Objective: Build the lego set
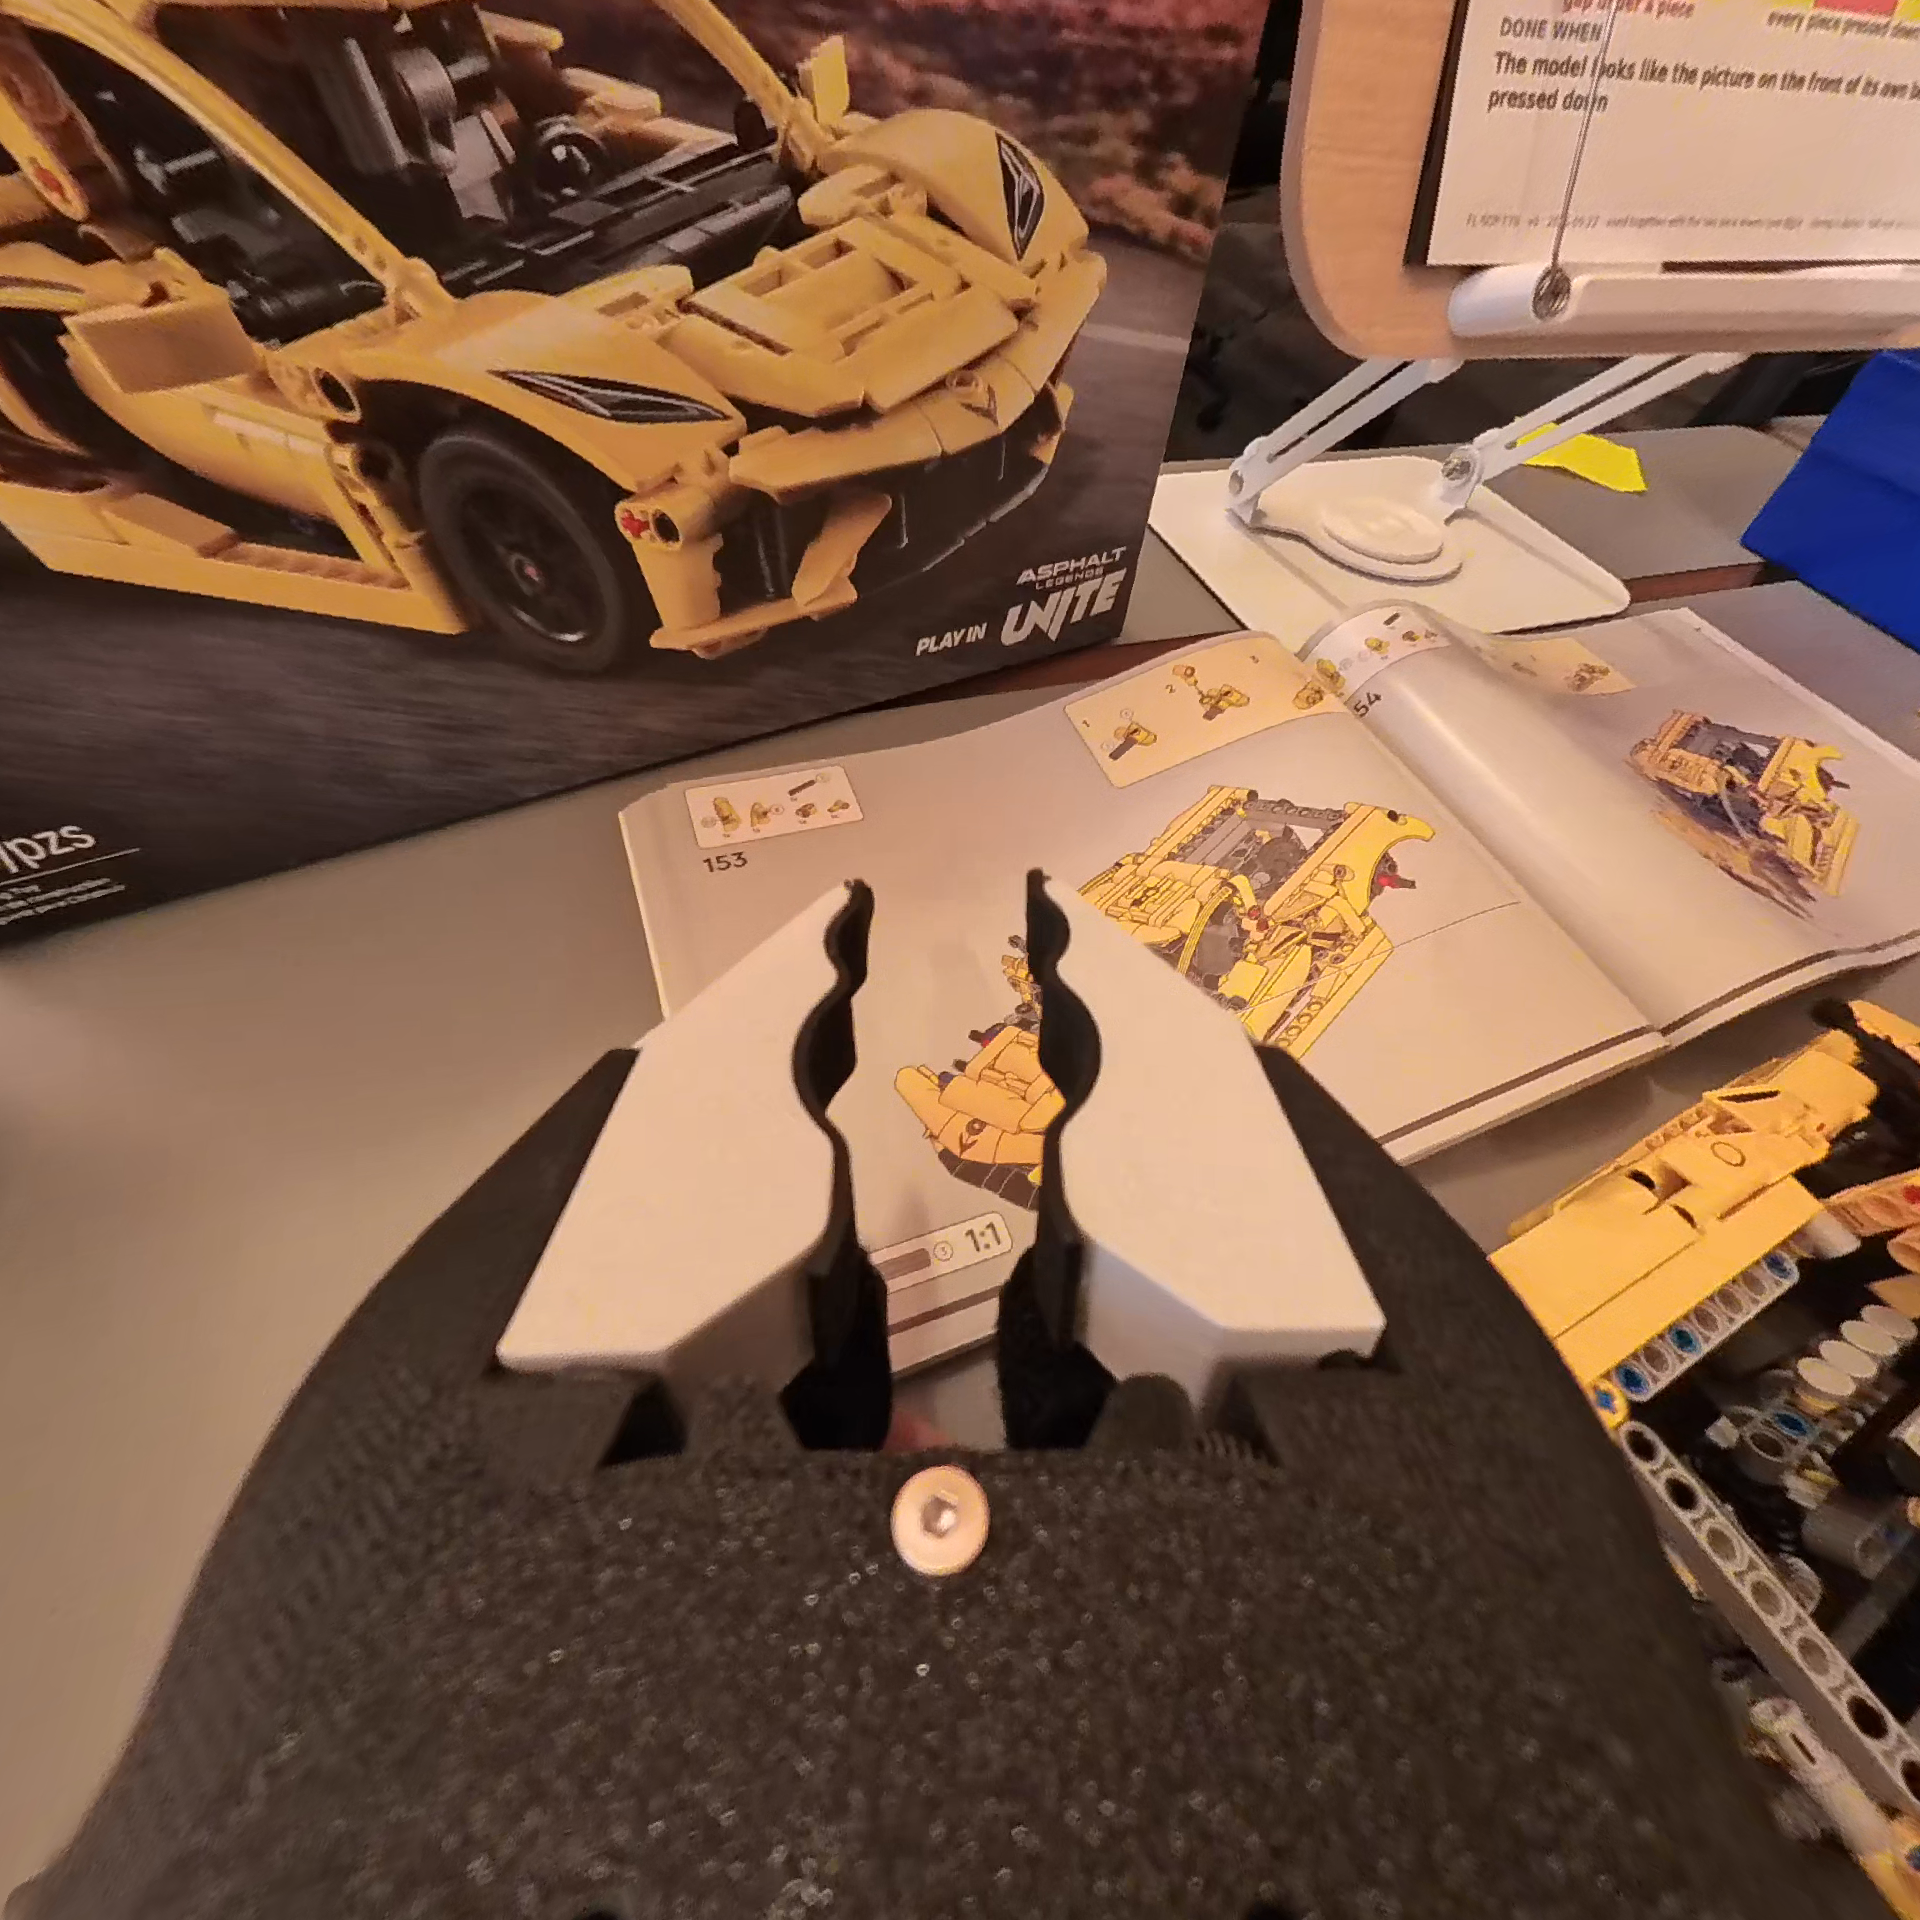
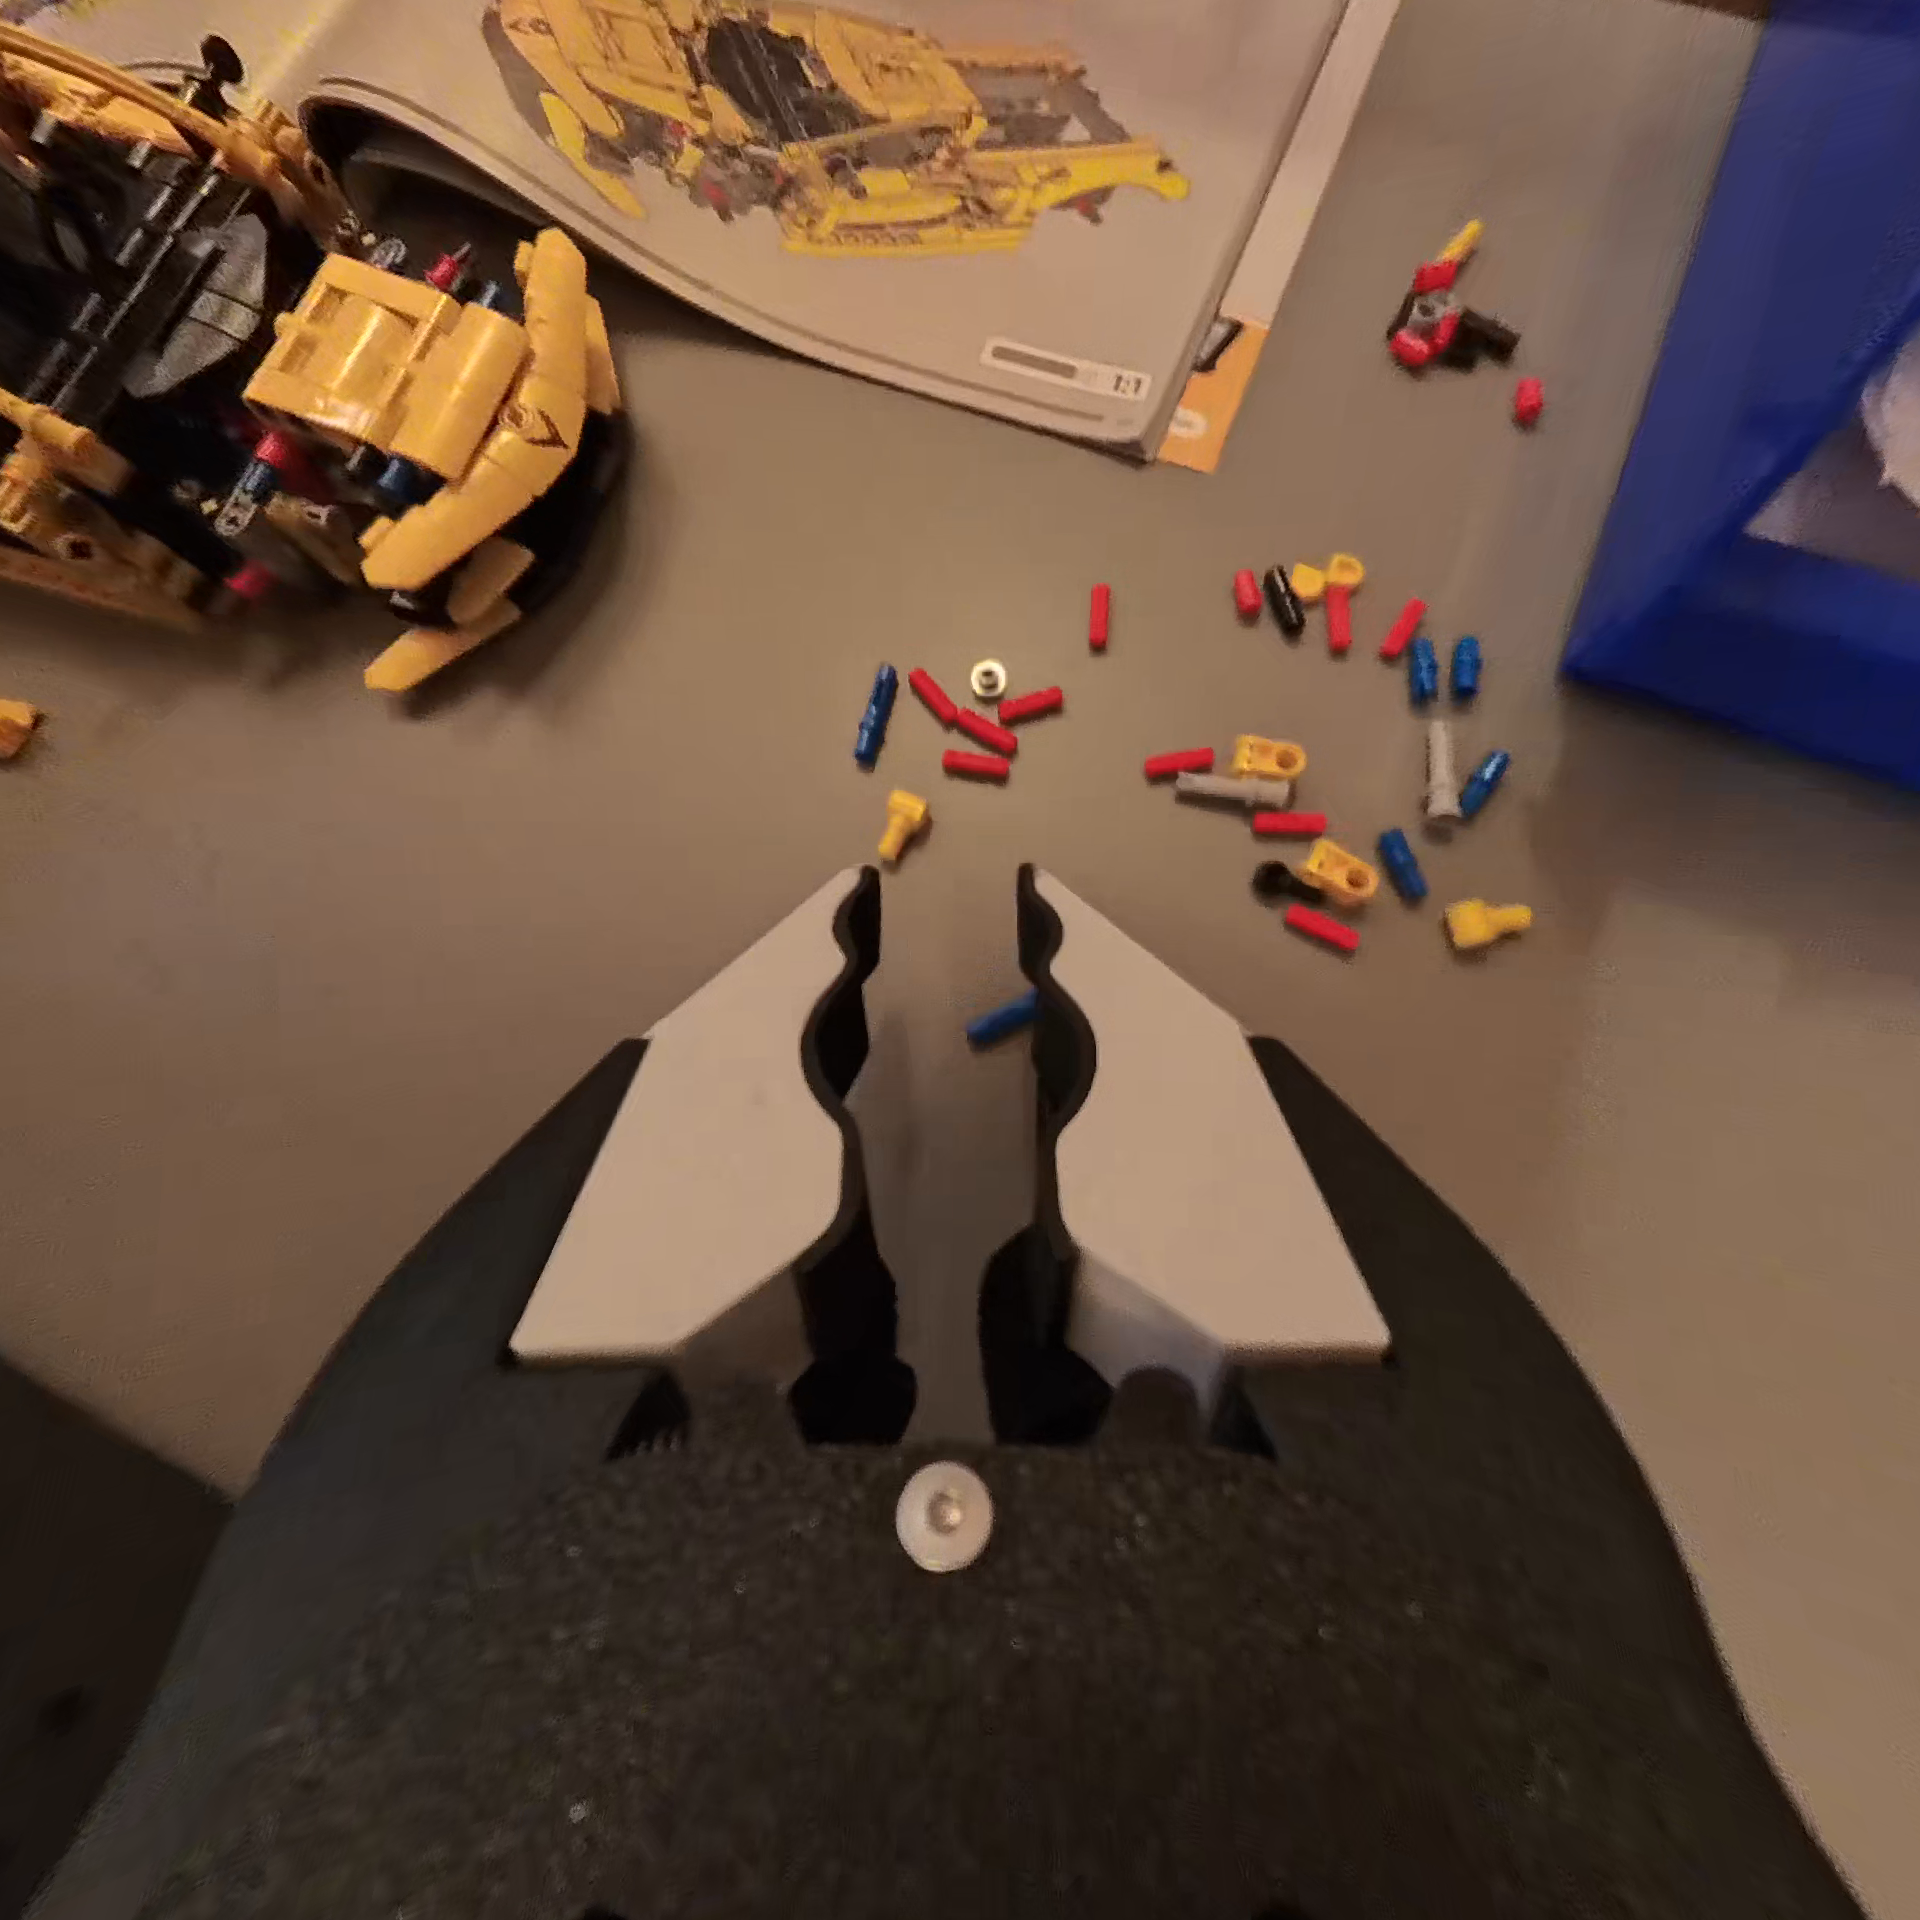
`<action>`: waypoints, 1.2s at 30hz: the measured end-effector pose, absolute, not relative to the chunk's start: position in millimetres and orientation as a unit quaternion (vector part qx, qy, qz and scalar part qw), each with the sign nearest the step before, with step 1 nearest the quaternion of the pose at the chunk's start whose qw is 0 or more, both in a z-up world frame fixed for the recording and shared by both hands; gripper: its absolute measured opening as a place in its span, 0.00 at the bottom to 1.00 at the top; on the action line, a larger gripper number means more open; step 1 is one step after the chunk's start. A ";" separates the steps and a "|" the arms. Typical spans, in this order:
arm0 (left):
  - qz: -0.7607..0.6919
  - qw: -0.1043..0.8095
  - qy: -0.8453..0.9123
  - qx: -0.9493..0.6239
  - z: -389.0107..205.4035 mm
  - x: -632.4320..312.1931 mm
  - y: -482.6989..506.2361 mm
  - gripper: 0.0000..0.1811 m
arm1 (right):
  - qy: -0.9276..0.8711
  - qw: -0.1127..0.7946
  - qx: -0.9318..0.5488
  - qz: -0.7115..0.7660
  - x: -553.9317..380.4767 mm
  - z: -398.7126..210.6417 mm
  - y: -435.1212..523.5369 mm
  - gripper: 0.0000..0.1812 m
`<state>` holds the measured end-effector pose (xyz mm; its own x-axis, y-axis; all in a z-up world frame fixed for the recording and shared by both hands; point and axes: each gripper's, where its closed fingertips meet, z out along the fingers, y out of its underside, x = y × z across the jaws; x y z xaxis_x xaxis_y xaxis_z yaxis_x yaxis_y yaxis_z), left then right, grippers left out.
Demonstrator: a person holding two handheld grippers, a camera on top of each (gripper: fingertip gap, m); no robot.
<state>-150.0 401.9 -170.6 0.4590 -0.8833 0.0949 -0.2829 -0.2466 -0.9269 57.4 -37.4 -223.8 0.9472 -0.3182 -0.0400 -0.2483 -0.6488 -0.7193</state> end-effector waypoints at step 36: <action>-0.303 0.431 0.427 -0.735 -190.3 -149.1 399.0 0.17 | 0.175 0.355 -0.915 -0.072 49.0 -249.6 -11.9 0.03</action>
